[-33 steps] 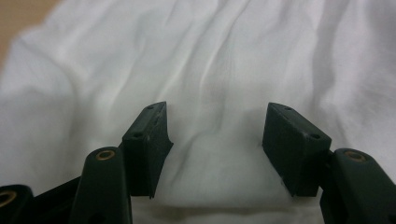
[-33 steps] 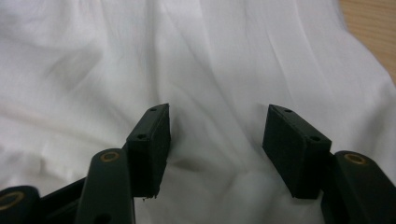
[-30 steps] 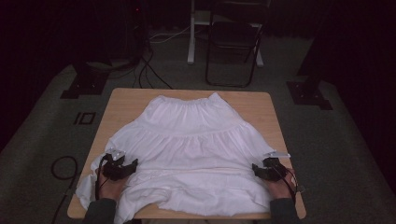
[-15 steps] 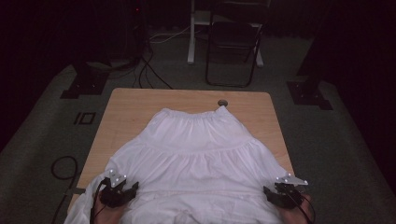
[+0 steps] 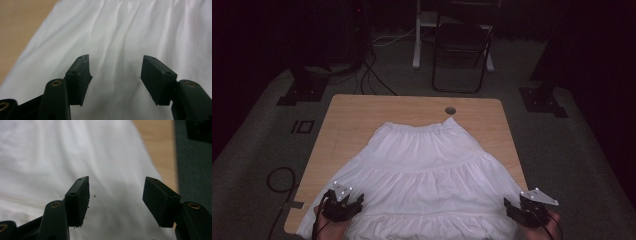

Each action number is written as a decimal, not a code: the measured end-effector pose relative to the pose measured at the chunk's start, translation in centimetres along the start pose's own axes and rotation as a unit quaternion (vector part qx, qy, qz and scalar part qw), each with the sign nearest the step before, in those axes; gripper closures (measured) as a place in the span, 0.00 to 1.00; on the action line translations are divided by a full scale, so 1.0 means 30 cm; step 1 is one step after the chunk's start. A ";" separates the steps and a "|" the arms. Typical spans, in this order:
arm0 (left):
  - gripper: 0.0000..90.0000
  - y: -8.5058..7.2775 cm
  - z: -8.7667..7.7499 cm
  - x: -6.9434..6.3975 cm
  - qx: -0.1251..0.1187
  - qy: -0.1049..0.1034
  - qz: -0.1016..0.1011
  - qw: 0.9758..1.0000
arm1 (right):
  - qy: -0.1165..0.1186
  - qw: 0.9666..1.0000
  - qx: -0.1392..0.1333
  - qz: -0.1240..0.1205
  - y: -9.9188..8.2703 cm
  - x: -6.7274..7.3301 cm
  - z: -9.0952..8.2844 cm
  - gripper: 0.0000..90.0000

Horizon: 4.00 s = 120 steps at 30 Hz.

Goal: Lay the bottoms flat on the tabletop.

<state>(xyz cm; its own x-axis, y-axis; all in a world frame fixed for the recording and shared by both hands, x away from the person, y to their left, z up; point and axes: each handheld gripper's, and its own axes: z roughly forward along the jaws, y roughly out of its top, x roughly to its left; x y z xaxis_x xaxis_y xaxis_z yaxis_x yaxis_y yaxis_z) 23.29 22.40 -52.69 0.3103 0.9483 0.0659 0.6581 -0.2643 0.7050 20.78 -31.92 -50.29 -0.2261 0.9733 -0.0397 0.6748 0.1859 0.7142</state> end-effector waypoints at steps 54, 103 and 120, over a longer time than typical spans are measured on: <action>0.42 0.092 0.167 0.047 -0.008 0.008 0.006 1.000 | 0.043 0.997 -0.011 -0.060 0.130 0.183 0.278 0.39; 0.45 0.448 0.447 0.148 0.011 0.002 -0.027 1.000 | -0.025 0.998 0.026 -0.053 0.529 0.034 0.649 0.43; 0.51 0.097 0.019 0.303 0.016 0.034 -0.036 0.999 | 0.021 0.996 -0.023 -0.084 0.283 0.056 0.257 0.44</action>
<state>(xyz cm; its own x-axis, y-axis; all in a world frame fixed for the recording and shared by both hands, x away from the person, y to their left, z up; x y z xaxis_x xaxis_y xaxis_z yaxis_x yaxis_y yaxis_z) 28.41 30.17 -50.44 0.2149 0.9745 0.0652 0.6985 -0.2000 0.6871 31.54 -27.67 -49.69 -0.3619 0.9227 -0.1327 0.5921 0.3375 0.7318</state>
